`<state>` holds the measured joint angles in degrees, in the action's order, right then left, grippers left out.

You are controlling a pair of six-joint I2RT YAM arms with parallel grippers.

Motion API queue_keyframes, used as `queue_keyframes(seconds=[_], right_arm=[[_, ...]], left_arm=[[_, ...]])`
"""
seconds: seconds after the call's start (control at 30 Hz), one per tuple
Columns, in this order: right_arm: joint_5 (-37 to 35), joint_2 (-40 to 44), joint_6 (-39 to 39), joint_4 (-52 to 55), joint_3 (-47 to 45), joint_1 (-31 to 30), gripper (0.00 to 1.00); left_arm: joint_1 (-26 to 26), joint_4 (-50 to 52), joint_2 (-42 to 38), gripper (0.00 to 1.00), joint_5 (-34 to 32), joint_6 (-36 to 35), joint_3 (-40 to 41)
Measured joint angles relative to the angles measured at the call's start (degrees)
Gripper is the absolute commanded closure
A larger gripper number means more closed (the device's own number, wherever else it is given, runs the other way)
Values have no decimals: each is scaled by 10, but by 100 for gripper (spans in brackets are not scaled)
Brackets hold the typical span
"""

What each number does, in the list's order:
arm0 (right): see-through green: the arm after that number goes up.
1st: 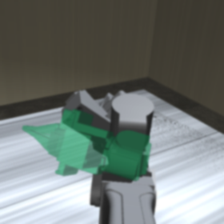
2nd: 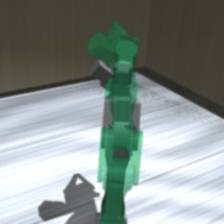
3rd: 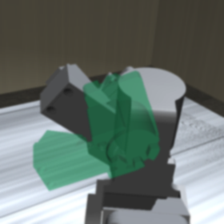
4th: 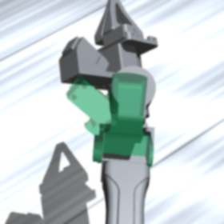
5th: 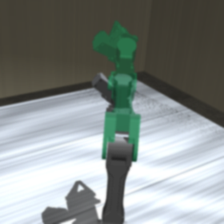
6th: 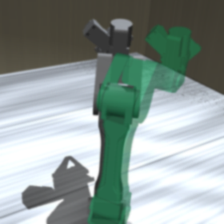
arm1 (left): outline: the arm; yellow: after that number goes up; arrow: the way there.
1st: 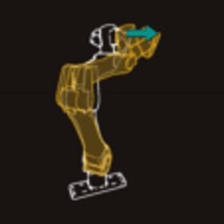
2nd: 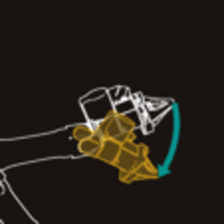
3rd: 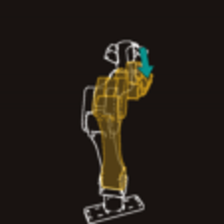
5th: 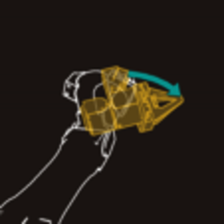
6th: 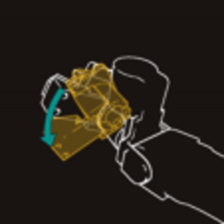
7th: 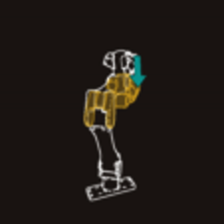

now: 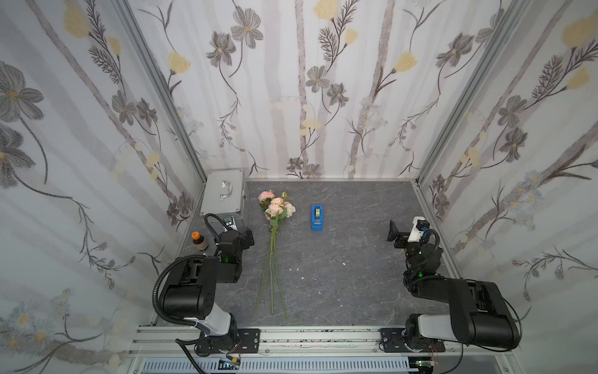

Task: Wrap bouquets with tape
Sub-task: Pick up the unwrapped bouquet from the center of the board.

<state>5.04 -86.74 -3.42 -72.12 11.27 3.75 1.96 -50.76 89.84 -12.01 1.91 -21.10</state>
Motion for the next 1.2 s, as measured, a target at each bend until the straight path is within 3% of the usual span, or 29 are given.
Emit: queue_keyframes(seconds=[1.07,1.2], right_arm=[[0,5,0,0,-5,-1,0],[-7,101,0,33,-18,-6,0]], left_arm=[[1,0,-1,0,-2,0,0],[37,124,-95,0,-55,-4,-47]])
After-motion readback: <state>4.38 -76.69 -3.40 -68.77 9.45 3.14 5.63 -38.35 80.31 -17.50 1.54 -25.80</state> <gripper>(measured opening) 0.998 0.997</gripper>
